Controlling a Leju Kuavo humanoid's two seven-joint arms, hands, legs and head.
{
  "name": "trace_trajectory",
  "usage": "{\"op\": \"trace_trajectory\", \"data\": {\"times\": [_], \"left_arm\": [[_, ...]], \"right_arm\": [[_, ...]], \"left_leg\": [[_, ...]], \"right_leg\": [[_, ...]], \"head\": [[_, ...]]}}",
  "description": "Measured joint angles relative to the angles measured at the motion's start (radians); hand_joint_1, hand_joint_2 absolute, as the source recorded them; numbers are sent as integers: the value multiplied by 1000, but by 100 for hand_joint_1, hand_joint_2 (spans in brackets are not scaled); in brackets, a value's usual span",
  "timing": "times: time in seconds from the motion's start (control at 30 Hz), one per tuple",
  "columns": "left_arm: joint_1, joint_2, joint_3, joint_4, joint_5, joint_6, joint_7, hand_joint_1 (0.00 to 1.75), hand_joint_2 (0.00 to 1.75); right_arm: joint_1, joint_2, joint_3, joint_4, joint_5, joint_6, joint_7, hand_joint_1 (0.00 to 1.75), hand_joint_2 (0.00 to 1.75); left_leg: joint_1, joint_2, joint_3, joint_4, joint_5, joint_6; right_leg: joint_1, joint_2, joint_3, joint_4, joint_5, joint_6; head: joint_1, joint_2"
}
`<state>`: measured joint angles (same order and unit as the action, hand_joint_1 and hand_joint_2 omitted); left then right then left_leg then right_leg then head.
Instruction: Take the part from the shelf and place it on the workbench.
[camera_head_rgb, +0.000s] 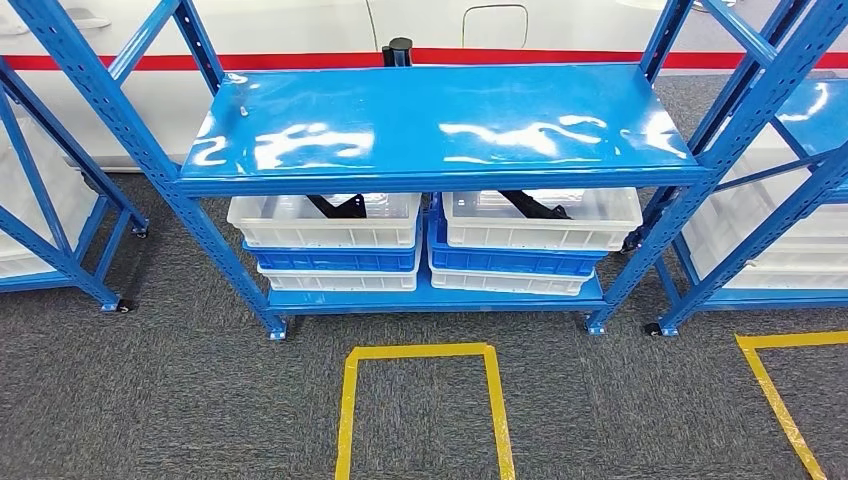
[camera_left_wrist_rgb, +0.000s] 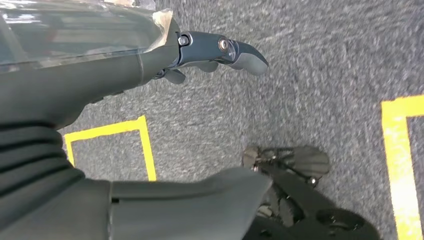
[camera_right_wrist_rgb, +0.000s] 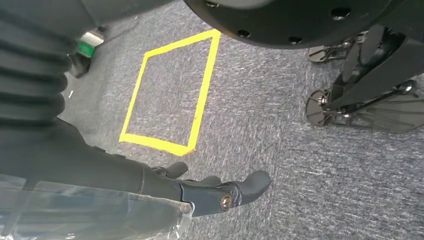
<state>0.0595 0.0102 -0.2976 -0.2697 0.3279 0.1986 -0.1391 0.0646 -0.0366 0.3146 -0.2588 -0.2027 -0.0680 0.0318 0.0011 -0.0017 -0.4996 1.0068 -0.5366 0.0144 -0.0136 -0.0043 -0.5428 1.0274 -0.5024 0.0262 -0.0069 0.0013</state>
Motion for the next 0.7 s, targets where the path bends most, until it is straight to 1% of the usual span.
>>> {"op": "trace_trajectory", "data": {"times": [0.47, 0.6, 0.7], "left_arm": [[69, -2, 220, -89, -285, -172, 121, 0, 0], [79, -3, 253, -103, -321, -194, 136, 0, 0], [80, -3, 261, -107, -325, -196, 136, 0, 0]], "right_arm": [[64, 23, -227, -92, 178, 58, -25, 0, 0], [72, 26, -262, -106, 201, 66, -29, 0, 0], [74, 28, -273, -110, 203, 68, -29, 0, 0]], "left_leg": [[0, 0, 1, 0, -1, 0], [0, 0, 1, 0, -1, 0], [0, 0, 1, 0, -1, 0]], "right_leg": [[0, 0, 1, 0, 0, 0], [0, 0, 1, 0, 0, 0], [0, 0, 1, 0, 0, 0]], "head": [[0, 0], [0, 0], [0, 0]]}}
